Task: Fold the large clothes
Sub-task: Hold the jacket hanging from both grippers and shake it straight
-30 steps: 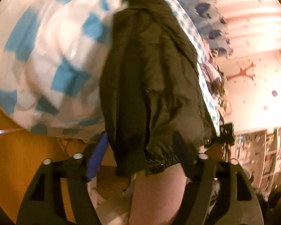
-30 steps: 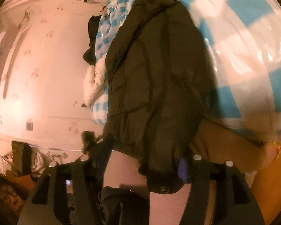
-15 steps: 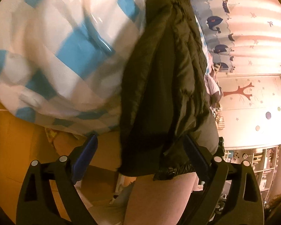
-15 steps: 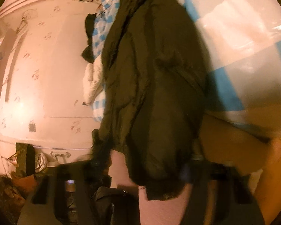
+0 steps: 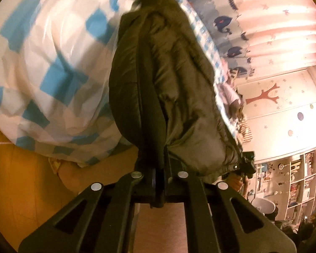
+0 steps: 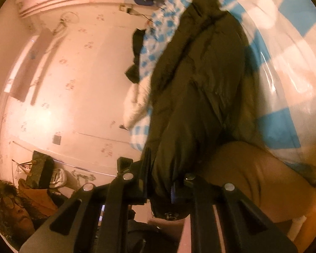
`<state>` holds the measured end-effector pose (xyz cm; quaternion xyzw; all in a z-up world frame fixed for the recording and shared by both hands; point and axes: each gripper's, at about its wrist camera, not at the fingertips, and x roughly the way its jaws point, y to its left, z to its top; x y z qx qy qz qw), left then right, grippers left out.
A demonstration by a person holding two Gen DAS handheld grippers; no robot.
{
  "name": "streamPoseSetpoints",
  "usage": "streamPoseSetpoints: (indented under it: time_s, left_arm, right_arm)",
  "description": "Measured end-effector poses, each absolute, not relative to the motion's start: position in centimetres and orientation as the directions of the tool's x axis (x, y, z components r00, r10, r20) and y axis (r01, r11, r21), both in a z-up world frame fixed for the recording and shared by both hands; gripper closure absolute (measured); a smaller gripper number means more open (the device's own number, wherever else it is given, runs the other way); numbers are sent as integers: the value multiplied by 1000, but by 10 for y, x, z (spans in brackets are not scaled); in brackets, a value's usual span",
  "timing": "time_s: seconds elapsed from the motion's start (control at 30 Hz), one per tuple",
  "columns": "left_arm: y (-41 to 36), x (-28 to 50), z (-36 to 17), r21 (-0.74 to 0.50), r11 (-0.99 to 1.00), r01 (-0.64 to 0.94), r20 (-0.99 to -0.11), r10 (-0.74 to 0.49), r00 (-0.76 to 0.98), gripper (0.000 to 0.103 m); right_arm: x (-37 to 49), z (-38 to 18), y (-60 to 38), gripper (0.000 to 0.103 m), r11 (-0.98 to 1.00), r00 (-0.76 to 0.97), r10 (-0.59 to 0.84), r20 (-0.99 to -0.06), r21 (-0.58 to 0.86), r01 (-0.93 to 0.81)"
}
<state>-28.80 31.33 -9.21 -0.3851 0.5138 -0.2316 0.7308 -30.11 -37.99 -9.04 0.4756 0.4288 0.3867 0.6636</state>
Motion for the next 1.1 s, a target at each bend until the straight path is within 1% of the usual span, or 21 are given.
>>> streamPoseSetpoints:
  time_s: [0.13, 0.23, 0.3, 0.33, 0.37, 0.4, 0.43, 0.47, 0.5, 0.53, 0.57, 0.63, 0.67, 0.73, 0.97, 1.03, 1.1]
  left_arm:
    - [320, -295, -52, -803, 596, 6, -539, -731, 418, 100]
    - [322, -301, -32, -800, 598, 41, -526, -734, 430, 100]
    - [320, -305, -32, -798, 599, 61, -527, -744, 410, 100]
    - [320, -307, -38, -795, 604, 58, -539, -746, 391, 99]
    - [322, -307, -48, -797, 603, 44, -548, -750, 370, 99]
    - [324, -308, -57, -799, 601, 31, -553, -754, 354, 98]
    - [326, -308, -71, -799, 601, 12, -564, -756, 333, 95]
    - [329, -308, -86, -802, 597, -16, -570, -757, 320, 86]
    - [332, -309, -97, -808, 588, -40, -569, -760, 314, 77]
    - [336, -310, -110, -815, 575, -72, -566, -762, 315, 55]
    - [342, -312, -121, -817, 568, -99, -565, -757, 328, 36]
    - [352, -316, -137, -829, 541, -140, -552, -754, 356, 26]
    - [356, -318, -143, -839, 520, -157, -539, -758, 369, 19]
    - [366, -320, -155, -846, 495, -197, -531, -749, 396, 15]
    - [361, -316, -182, -870, 446, -209, -493, -777, 392, 13]
    - [354, -312, -185, -867, 456, -199, -497, -776, 388, 13]
    - [342, -306, -183, -847, 501, -178, -530, -763, 370, 13]
  right_arm:
    - [-307, -69, -384, 88, 216, 350, 925, -149, 963, -159]
    - [-313, -57, -385, 88, 219, 346, 927, -143, 957, -192]
    - [-317, -57, -386, 87, 224, 329, 932, -151, 954, -197]
    - [-318, -61, -387, 87, 235, 304, 937, -172, 954, -184]
    - [-318, -67, -386, 81, 252, 283, 938, -199, 954, -163]
    - [-318, -74, -387, 73, 264, 272, 936, -222, 956, -131]
    - [-317, -86, -390, 47, 267, 263, 936, -235, 959, -93]
    - [-317, -93, -393, 30, 278, 259, 932, -252, 958, -66]
    - [-316, -103, -396, 30, 297, 258, 925, -280, 954, -30]
    - [-315, -111, -399, 30, 294, 262, 923, -282, 956, -7]
    - [-315, -117, -402, 30, 277, 268, 925, -268, 961, 7]
    - [-313, -126, -406, 30, 262, 277, 925, -260, 965, 30]
    - [-311, -130, -406, 29, 260, 276, 925, -261, 965, 40]
    - [-308, -136, -405, 28, 259, 264, 928, -264, 964, 53]
    - [-297, -147, -400, 25, 232, 240, 941, -238, 971, 57]
    - [-295, -147, -397, 25, 225, 240, 942, -232, 973, 57]
    - [-293, -147, -394, 25, 225, 235, 944, -232, 973, 57]
